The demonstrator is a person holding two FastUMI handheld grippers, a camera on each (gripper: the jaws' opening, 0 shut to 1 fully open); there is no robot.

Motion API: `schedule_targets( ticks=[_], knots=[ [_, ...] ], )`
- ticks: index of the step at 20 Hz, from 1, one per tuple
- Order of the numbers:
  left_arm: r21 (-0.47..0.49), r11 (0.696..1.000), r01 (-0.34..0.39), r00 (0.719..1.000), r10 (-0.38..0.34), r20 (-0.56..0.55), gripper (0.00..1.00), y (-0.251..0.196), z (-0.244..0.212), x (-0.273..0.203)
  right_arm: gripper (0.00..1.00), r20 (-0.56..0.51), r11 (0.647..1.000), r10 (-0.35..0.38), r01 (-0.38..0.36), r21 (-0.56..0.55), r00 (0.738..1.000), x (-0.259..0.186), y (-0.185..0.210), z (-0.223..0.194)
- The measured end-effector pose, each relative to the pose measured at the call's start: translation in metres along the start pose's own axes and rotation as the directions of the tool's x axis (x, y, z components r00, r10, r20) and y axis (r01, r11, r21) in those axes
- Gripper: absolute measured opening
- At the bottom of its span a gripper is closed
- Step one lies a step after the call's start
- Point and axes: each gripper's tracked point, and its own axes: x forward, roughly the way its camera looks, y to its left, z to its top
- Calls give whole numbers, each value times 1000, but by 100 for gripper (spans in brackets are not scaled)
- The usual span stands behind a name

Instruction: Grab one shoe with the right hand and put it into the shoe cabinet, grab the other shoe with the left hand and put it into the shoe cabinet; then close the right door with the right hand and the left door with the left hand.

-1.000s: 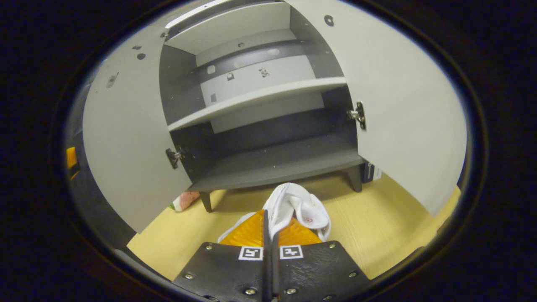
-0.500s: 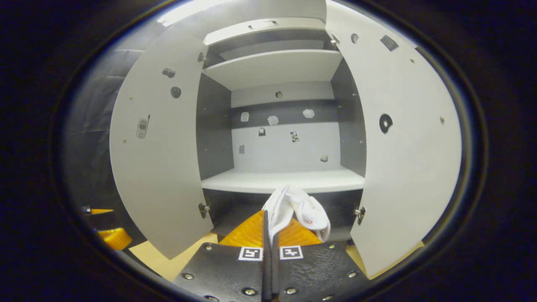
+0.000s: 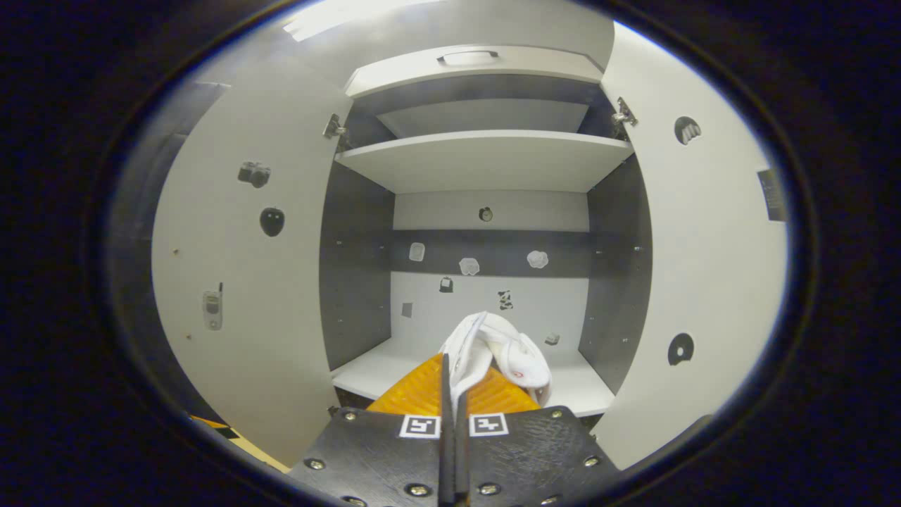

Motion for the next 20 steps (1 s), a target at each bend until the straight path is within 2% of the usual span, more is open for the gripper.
schedule_targets(
  ticks=[5, 8, 11, 15, 20],
  knots=[
    [-6, 999, 34, 999, -34, -17, 100, -17, 0, 34, 1, -47, 998, -42, 40, -43, 998, 87, -31, -5],
    [-23, 1000, 17, 1000, -18, -17, 100, -17, -4, 51, 1, -108, 995, -74, 67, -68, 991, 132, -57, -31],
    [-28, 999, 35, 999, -35, -34, 100, -26, -14, 61, 1, -162, 989, -105, 86, -122, 981, 167, -78, -62],
    [-17, 999, 41, 996, -42, -84, 100, -32, -37, 69, 1, -199, 985, -81, 47, -168, 977, 199, -84, -90],
    [-16, 1000, 16, 995, -17, -101, 100, -25, -44, 71, 1, -254, 986, -113, 77, -148, 961, 218, -90, -118]
  ],
)
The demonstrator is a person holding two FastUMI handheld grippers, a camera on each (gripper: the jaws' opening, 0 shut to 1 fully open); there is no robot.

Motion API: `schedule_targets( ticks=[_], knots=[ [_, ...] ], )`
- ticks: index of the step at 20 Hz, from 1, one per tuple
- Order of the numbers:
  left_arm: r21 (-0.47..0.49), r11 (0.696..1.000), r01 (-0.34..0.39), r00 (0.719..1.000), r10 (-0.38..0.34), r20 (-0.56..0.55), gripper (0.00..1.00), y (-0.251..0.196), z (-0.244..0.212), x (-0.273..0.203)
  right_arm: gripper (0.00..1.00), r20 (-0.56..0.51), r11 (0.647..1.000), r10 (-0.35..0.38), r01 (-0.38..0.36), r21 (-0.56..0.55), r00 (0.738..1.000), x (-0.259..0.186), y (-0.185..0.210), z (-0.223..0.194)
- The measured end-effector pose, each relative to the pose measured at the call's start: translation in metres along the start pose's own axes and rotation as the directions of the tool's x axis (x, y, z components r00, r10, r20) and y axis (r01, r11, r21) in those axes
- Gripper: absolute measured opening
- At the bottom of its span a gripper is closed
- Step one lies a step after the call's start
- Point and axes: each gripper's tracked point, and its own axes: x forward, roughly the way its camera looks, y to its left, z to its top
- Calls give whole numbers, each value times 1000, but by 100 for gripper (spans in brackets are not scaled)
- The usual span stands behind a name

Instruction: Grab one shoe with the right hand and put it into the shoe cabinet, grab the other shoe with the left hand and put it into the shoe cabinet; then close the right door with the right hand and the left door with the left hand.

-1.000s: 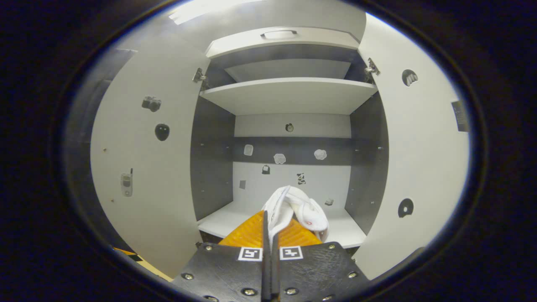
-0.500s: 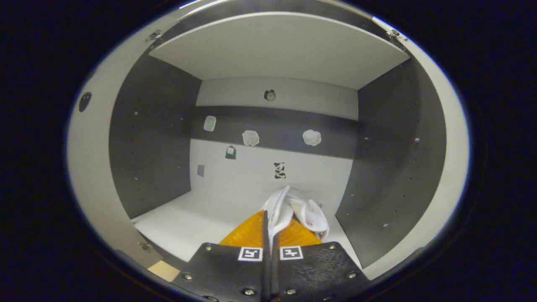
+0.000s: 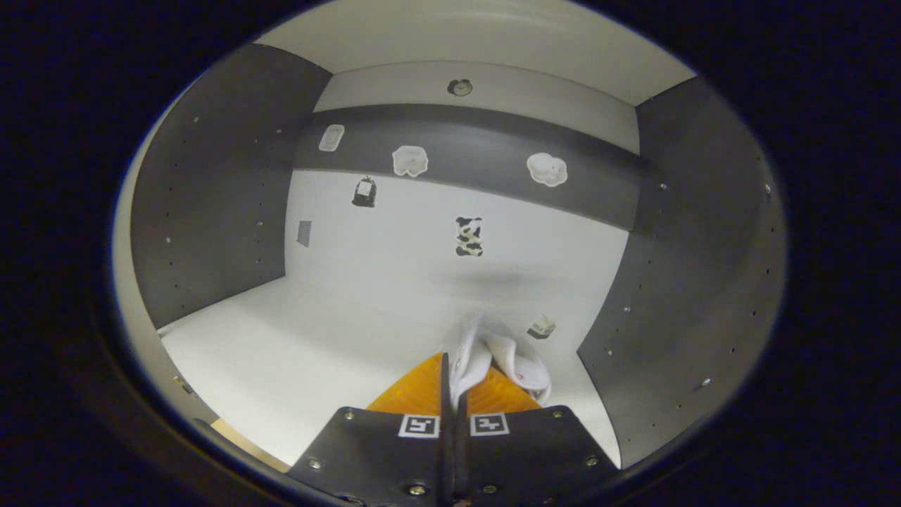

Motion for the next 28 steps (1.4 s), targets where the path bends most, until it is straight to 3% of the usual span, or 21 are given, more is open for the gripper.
schedule_targets(
  ticks=[4, 6, 7, 9, 12, 22, 28],
  knots=[
    [-2, 1000, -8, 1000, 8, 10, 100, 4, 1, -4, 12, -10, 997, 12, -11, 76, 1000, -6, -2, -1],
    [-4, 1000, -3, 1000, 3, 27, 100, 3, 4, -8, 39, 18, 996, 27, -29, 86, 999, -17, 4, 8],
    [-3, 1000, 0, 1000, 0, 28, 100, 2, 3, -10, 39, 34, 996, 20, -23, 87, 999, -25, 6, 13],
    [3, 1000, 0, 1000, 0, 20, 100, -1, 0, -16, 53, 72, 998, -5, 1, 62, 997, -55, 6, 23],
    [-34, 999, 16, 1000, -16, 9, 100, -5, -8, -27, 97, 131, 999, -2, -3, 38, 991, -99, 17, 29],
    [-20, 1000, 7, 999, -8, -53, 100, 0, -50, -56, 98, 295, 987, -38, -11, 161, 955, -305, 37, -3],
    [24, 1000, 10, 990, -6, -142, 100, -1, -96, -41, 98, 332, 974, -109, 33, 225, 937, -388, 24, -52]
  ],
)
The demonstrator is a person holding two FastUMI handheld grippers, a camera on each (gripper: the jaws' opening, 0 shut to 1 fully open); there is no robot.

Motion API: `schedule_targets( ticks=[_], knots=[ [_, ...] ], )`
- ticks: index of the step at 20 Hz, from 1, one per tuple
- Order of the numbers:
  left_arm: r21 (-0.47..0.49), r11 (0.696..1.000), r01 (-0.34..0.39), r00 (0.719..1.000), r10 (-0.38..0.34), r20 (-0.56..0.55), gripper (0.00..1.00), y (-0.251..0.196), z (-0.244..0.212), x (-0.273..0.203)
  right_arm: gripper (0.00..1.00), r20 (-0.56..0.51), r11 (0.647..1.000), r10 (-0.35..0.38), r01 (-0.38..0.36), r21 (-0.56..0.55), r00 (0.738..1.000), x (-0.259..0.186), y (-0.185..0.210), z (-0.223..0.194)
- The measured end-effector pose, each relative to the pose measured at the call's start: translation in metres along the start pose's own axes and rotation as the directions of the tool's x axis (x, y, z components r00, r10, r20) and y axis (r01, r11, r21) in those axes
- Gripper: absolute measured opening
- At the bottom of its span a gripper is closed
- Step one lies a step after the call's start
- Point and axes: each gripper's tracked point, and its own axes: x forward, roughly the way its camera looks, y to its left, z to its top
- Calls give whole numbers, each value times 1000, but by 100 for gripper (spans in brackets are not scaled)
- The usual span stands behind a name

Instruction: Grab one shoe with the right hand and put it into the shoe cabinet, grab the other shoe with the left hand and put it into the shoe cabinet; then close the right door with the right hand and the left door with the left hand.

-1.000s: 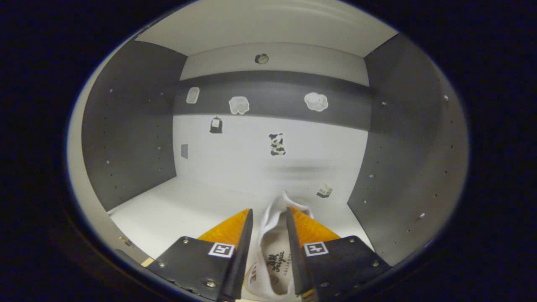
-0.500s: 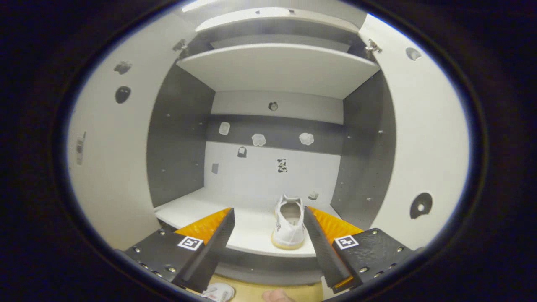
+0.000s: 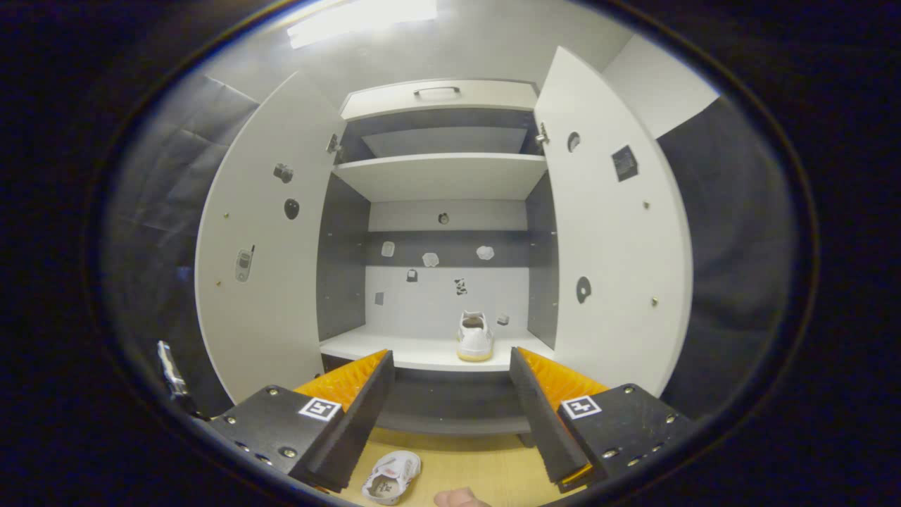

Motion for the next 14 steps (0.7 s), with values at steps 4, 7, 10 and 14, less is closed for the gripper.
schedule_targets(
  ticks=[4, 7, 10, 14],
  knots=[
    [26, 1000, 10, 996, -8, -84, 100, -7, -39, 22, 98, -56, 999, -7, 9, 32, 998, -32, -12, -32],
    [43, 999, 23, 988, -16, -151, 100, -11, -69, 37, 98, -78, 998, -6, 10, 57, 997, -44, -19, -47],
    [48, 999, 10, 983, -1, -186, 99, -10, -90, 54, 98, -61, 996, -27, 33, 88, 998, -52, -29, -47],
    [63, 998, 14, 962, 4, -271, 94, -8, -118, 75, 98, -26, 992, -51, 54, 113, 998, -56, -49, -41]
  ],
)
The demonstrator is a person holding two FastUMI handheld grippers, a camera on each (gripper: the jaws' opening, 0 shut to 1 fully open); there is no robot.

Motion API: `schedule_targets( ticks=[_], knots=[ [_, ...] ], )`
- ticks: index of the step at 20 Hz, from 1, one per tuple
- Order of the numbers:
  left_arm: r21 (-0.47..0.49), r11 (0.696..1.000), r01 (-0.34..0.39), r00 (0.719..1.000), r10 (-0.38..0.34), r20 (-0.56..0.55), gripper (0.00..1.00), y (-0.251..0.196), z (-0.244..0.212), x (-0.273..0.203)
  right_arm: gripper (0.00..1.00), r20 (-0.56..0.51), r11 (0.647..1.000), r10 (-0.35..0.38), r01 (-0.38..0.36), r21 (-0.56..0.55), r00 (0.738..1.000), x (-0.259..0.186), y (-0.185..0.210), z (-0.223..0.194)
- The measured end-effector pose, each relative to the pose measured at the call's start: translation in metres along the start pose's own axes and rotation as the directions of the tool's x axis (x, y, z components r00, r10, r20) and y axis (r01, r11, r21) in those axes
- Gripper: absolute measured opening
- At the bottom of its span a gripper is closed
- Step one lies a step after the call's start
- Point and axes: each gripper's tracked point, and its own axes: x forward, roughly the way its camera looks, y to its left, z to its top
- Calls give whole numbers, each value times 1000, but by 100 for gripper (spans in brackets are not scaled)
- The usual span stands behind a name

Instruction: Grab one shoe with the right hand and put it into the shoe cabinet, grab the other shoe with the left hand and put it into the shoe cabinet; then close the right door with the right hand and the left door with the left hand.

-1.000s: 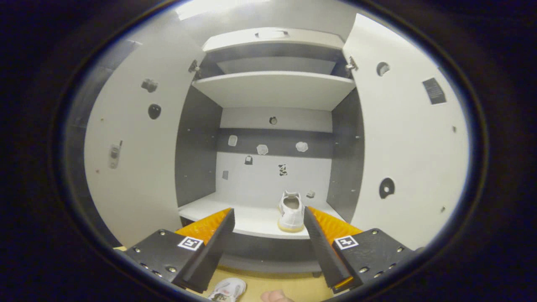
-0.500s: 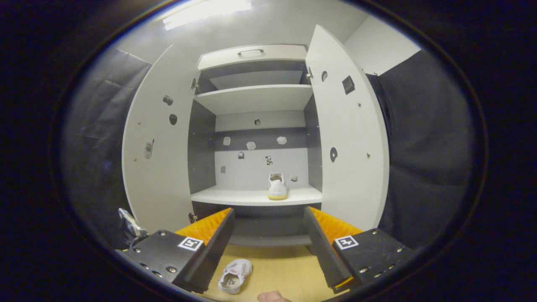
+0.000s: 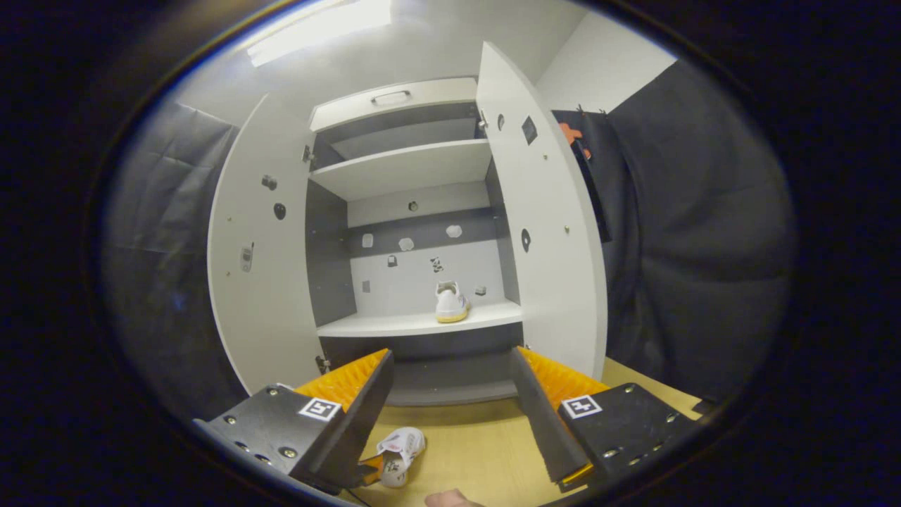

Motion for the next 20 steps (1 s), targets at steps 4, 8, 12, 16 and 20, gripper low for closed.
schedule_targets(
  ticks=[4, 8, 12, 16, 20],
  knots=[
    [-17, 1000, 12, 998, -13, -63, 91, -3, -14, 25, 100, 46, 998, -65, 66, -26, 997, -4, -24, 7],
    [5, 998, 55, 996, -54, -67, 68, -16, -10, 45, 100, 62, 998, -52, 54, -34, 997, -7, -23, 7],
    [22, 1000, -5, 997, 7, -82, 29, 1, -11, 67, 100, 61, 997, -46, 50, -55, 997, -7, -24, 4],
    [28, 999, -28, 997, 30, -67, 1, 13, -9, 70, 100, 62, 996, -43, 48, -81, 997, -10, -22, 2],
    [-6, 1000, -5, 996, 5, -87, 1, 10, -9, 57, 100, 67, 995, -39, 45, -94, 997, -17, -20, 4]
  ],
)
